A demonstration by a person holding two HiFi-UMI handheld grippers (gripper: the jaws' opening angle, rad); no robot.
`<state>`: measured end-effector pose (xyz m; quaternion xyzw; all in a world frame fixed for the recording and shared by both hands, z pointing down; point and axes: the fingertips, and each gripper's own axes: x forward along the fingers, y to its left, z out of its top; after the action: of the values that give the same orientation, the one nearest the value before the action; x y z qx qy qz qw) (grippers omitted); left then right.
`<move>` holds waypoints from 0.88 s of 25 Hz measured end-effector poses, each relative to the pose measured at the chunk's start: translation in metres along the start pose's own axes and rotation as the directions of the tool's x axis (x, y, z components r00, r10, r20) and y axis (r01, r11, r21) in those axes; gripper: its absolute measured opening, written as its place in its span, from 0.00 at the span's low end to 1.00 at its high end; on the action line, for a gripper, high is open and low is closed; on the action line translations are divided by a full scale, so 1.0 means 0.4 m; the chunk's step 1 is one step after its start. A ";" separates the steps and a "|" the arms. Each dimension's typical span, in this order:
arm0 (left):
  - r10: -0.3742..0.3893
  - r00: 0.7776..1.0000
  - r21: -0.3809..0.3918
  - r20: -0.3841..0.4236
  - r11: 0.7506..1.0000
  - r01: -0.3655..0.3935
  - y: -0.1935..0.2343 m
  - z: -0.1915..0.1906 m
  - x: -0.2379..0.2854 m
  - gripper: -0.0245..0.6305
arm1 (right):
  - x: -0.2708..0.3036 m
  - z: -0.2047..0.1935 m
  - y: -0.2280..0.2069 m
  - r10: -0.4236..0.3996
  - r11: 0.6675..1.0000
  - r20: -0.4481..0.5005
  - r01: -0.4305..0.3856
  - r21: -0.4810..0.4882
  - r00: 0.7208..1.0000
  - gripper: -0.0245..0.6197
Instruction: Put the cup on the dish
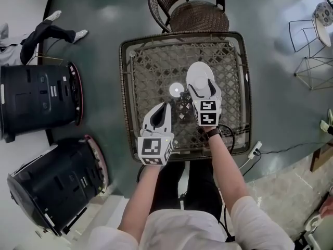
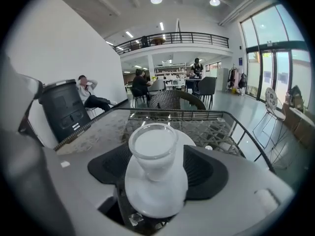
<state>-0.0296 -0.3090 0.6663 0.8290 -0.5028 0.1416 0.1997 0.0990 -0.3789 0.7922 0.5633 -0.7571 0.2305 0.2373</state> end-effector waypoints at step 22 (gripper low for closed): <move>-0.064 0.938 0.129 0.339 0.991 0.021 -0.136 0.438 -0.437 0.04 | -0.812 0.527 0.291 0.160 0.981 0.511 -0.079 -0.177 0.845 0.04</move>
<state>-0.0545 -0.2335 0.4258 0.8625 -0.5020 0.0214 0.0607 0.0482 -0.2375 0.4169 0.5372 -0.8416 0.0261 0.0494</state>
